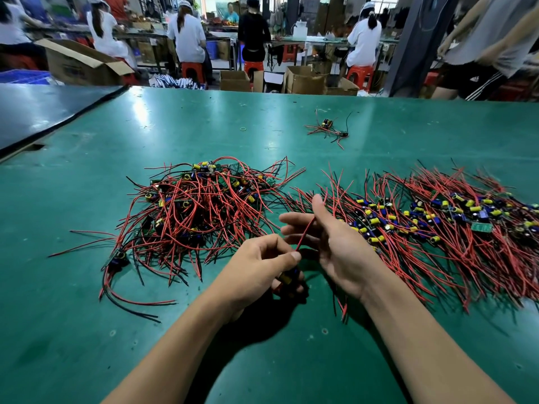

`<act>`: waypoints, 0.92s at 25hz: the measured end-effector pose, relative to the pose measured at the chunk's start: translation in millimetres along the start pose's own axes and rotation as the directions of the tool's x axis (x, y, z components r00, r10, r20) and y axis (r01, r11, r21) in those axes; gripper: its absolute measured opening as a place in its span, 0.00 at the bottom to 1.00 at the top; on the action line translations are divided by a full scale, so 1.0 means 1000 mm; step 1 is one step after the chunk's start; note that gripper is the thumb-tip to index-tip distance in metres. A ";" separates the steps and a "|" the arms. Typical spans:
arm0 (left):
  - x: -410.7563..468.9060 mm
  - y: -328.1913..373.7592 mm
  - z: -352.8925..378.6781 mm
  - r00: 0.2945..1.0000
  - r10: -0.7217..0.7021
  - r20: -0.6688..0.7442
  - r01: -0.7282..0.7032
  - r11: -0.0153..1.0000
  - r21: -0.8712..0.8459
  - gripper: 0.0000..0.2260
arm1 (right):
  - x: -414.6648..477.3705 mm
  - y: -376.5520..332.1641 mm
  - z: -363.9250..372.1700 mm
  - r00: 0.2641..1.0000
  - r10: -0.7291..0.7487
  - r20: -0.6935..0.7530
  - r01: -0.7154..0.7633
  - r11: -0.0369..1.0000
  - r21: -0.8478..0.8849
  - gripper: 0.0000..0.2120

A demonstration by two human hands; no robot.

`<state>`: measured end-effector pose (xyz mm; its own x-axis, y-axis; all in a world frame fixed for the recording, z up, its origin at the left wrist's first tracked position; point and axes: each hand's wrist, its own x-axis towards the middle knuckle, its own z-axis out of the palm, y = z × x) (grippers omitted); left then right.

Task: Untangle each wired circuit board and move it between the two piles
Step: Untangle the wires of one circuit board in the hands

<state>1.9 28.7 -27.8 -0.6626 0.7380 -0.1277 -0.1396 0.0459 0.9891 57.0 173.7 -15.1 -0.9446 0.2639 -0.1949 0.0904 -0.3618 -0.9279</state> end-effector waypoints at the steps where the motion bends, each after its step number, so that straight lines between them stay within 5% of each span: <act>1: 0.000 0.000 0.000 1.000 -0.011 -0.017 0.010 1.000 -0.011 0.06 | 0.000 0.002 0.001 0.999 -0.037 -0.001 0.037 0.996 -0.086 0.23; 8: -0.002 0.002 -0.003 0.999 -0.034 -0.001 0.034 0.995 -0.097 0.07 | 0.001 0.010 -0.004 0.979 -0.202 -0.021 0.177 0.900 -0.398 0.13; 14: -0.003 0.005 -0.005 0.995 -0.064 0.082 0.071 0.995 -0.075 0.06 | 0.008 0.005 -0.017 0.900 -0.375 -0.224 0.273 0.883 -0.380 0.13; 18: -0.005 0.008 -0.004 0.992 -0.077 0.103 0.084 0.995 -0.061 0.05 | 0.010 0.002 -0.019 0.908 -0.309 -0.282 0.259 0.944 -0.203 0.16; 23: -0.008 0.011 -0.005 0.990 -0.083 0.111 0.090 0.994 -0.068 0.05 | 0.005 -0.007 -0.020 0.994 -0.045 -0.104 0.074 0.953 0.293 0.25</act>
<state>1.9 20.4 -16.3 -0.5628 0.8020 -0.2001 -0.2486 0.0666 0.9663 57.5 195.9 -16.0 -0.9099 0.3714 -0.1848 -0.0760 -0.5873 -0.8058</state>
